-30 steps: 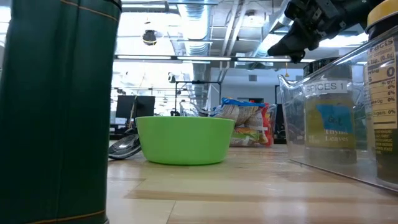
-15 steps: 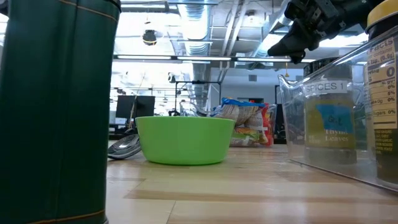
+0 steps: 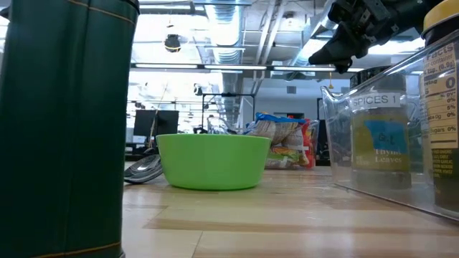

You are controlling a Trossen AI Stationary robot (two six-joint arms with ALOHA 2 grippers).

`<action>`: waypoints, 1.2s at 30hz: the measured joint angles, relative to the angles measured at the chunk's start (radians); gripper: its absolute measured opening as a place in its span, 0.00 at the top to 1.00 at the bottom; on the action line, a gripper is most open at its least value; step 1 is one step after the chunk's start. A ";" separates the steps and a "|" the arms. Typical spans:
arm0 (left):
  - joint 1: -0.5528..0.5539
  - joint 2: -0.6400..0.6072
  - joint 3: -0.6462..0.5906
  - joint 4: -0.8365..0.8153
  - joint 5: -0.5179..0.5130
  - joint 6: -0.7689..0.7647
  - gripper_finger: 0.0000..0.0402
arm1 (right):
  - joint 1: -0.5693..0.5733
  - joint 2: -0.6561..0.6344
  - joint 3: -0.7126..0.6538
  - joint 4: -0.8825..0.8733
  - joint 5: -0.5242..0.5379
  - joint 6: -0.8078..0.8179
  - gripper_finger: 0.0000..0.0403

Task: Pick & Place Food Item
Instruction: Put the orange noodle pack into the top transparent bin

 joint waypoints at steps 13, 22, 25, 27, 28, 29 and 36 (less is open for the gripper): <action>-0.027 0.051 0.000 0.032 0.018 0.096 0.99 | 0.000 0.000 0.000 0.000 0.000 0.000 1.00; -0.026 0.051 0.000 0.127 0.042 0.099 1.00 | 0.000 0.000 0.000 -0.001 0.000 0.000 1.00; -0.026 0.051 0.000 0.096 0.042 0.075 1.00 | 0.000 0.000 0.000 -0.005 0.000 0.000 1.00; -0.026 0.050 0.000 0.064 0.051 0.014 1.00 | 0.000 0.000 0.000 -0.007 0.000 0.000 1.00; -0.026 0.050 0.000 0.048 0.069 -0.022 1.00 | 0.000 0.000 0.000 -0.008 0.000 0.000 1.00; -0.026 0.050 0.000 0.035 0.092 -0.056 1.00 | 0.000 0.000 0.000 -0.008 0.000 0.000 1.00; -0.065 0.062 0.000 0.044 0.157 -0.144 1.00 | 0.000 0.000 0.000 -0.009 0.000 0.000 1.00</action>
